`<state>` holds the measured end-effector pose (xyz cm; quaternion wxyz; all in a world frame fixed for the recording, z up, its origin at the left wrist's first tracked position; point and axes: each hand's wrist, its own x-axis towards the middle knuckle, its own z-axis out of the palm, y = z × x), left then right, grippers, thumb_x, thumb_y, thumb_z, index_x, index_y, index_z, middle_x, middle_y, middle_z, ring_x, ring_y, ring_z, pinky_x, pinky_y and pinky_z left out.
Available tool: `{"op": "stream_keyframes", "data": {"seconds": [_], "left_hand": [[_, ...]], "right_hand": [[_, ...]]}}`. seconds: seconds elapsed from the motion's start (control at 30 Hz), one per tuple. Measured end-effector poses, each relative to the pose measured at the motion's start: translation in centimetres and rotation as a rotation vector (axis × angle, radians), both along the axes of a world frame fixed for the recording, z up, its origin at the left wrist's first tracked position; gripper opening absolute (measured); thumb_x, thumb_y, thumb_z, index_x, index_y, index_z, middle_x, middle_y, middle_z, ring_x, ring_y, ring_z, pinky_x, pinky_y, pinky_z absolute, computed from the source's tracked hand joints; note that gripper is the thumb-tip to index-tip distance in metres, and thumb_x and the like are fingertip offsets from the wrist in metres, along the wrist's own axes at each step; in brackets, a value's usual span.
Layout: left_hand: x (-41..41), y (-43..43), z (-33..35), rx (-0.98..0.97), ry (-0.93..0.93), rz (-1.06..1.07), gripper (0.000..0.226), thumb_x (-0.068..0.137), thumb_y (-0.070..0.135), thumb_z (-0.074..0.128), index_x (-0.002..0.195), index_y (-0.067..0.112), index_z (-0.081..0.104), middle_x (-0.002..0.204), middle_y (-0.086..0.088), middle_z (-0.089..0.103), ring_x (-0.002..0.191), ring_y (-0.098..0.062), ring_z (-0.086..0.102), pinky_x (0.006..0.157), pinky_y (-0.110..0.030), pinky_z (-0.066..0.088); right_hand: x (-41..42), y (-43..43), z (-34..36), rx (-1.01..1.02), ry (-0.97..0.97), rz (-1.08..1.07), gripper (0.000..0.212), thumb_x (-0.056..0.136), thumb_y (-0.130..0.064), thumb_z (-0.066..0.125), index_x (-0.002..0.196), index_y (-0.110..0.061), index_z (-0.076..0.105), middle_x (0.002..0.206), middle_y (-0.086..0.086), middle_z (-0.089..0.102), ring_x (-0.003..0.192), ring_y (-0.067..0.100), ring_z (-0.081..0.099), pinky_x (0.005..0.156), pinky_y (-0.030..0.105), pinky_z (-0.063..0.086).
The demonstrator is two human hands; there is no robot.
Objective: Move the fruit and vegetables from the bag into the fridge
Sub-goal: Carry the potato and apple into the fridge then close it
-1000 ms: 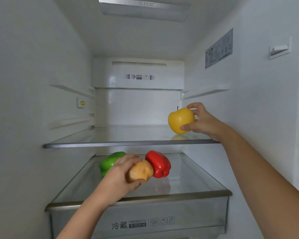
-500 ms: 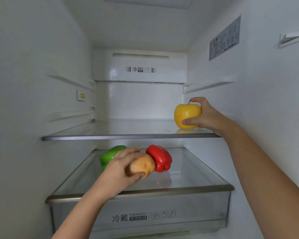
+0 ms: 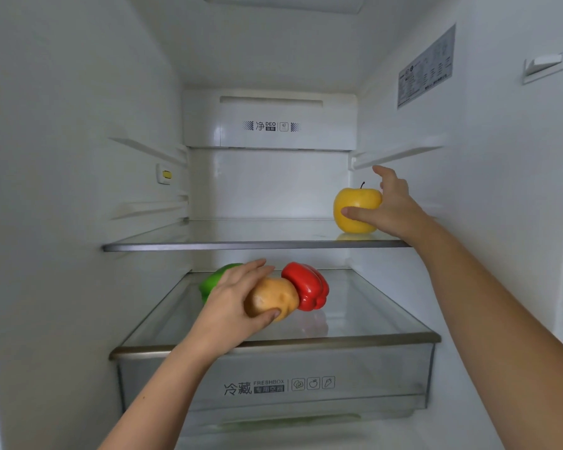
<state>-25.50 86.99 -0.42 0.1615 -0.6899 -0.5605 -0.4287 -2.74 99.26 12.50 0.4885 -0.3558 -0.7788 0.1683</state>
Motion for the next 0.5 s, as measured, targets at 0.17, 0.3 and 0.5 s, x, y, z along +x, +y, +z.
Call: {"op": "stream_keyframes", "data": {"seconds": [0.17, 0.3, 0.5], "left_hand": [[0.3, -1.1, -0.5, 0.055, -0.025, 0.047, 0.072, 0.061, 0.054, 0.057, 0.125, 0.021, 0.054, 0.13, 0.012, 0.042, 0.12, -0.015, 0.04, 0.1, -0.032, 0.031], [0.9, -2.6, -1.5, 0.09, -0.058, 0.107, 0.067, 0.065, 0.052, 0.056, 0.124, 0.02, 0.055, 0.134, 0.006, 0.047, 0.121, -0.016, 0.04, 0.099, -0.035, 0.035], [2.2, -6.0, -3.5, 0.152, 0.051, 0.243, 0.057, 0.073, 0.044, 0.048, 0.12, 0.012, 0.057, 0.128, -0.009, 0.055, 0.117, -0.027, 0.045, 0.097, -0.039, 0.037]], "right_hand": [[-0.9, -3.0, -0.3, 0.176, 0.073, -0.117, 0.08, 0.077, -0.036, 0.069, 0.14, -0.021, 0.022, 0.136, 0.01, 0.026, 0.126, 0.027, 0.03, 0.097, 0.031, 0.028], [-1.7, -6.6, -2.1, 0.322, 0.141, -0.168, 0.069, 0.081, -0.031, 0.064, 0.138, -0.018, 0.028, 0.136, 0.009, 0.03, 0.122, 0.026, 0.033, 0.092, 0.028, 0.029], [-2.4, -12.3, -7.6, 0.446, 0.098, -0.23, 0.058, 0.083, -0.025, 0.06, 0.134, -0.013, 0.036, 0.129, 0.011, 0.042, 0.115, 0.025, 0.041, 0.092, 0.037, 0.037]]}}
